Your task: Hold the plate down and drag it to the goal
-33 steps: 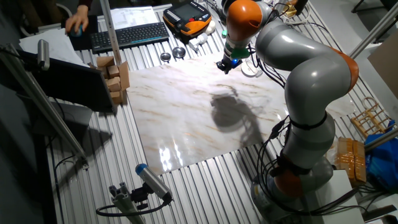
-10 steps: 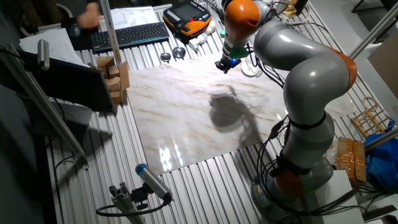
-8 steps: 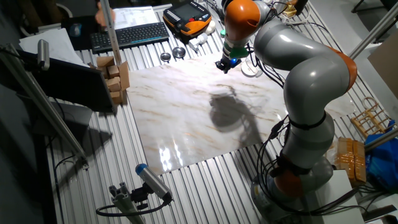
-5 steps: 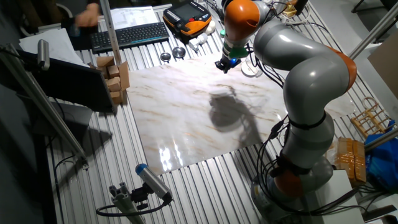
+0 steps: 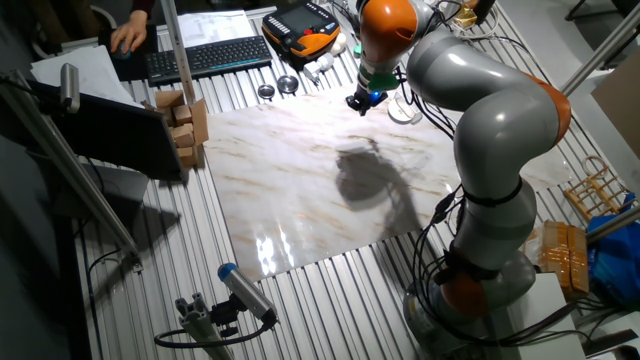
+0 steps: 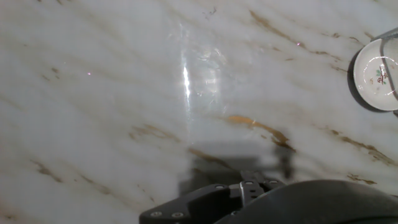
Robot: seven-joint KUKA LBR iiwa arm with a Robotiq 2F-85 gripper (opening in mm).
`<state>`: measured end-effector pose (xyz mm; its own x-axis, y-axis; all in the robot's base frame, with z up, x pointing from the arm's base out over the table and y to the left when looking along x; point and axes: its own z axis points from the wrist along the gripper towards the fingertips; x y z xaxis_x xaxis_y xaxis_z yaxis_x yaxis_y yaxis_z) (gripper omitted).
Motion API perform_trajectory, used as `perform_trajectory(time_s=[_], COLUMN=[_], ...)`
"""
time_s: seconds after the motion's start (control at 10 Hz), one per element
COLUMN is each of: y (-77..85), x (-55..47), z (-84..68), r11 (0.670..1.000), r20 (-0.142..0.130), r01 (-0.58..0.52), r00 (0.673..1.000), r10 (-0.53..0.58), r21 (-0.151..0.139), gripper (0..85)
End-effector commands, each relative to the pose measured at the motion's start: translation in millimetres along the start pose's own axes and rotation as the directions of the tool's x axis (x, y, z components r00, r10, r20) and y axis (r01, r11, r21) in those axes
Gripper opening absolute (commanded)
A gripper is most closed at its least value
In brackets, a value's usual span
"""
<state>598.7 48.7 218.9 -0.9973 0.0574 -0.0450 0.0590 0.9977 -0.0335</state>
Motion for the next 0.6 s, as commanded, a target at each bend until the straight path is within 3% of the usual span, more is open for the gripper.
perform_trajectory(time_s=[0.0, 0.5], y=[0.6, 1.1], x=[-0.2, -1.0], z=[0.1, 0.3], r11=[1.000, 1.000], r20=[-0.001, 0.002], r01=[0.000, 0.001], r00=[1.000, 1.000], r10=[0.000, -0.001], r21=[-0.001, 0.002], gripper=[0.0, 0.0])
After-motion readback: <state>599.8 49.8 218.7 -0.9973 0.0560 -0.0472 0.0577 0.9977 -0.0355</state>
